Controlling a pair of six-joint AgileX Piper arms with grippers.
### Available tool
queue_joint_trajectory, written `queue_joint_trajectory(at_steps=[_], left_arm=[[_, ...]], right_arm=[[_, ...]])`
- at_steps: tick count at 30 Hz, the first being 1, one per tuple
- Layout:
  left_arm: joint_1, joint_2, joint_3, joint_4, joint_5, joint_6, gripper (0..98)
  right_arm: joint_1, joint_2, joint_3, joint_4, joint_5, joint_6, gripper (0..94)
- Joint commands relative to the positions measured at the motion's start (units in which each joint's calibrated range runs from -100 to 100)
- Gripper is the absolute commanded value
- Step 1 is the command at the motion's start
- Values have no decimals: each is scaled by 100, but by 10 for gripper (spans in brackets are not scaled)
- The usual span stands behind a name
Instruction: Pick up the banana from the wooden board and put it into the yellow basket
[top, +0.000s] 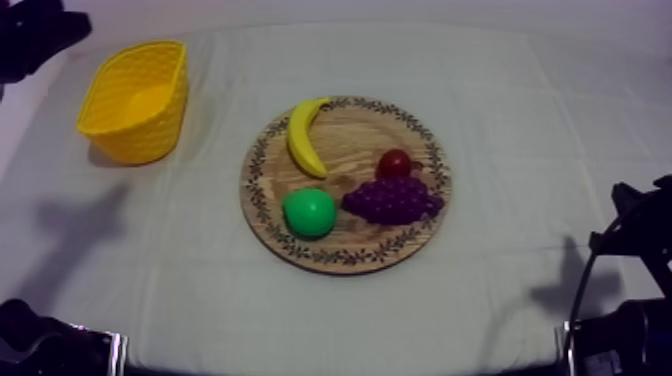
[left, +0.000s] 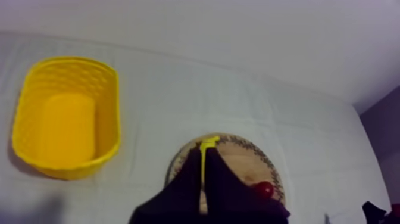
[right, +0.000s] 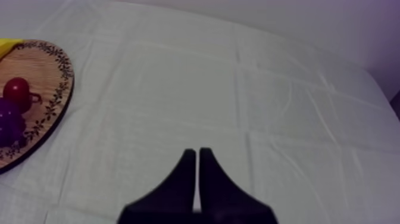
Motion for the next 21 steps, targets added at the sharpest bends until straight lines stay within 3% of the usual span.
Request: queue_joint_trajectory(at_steps=[1,9,21], left_arm=[[221,403,-60,-6,-20,108,2],[746,1387,-384,-115,-37,459,2],[1140,2593,-789,-192,69,683,22]], right_arm=[[1,-2,-3,2,3,-1,3],[1,-2,-3,2,3,-1,3],[1,-2,-3,2,3,-1,3]])
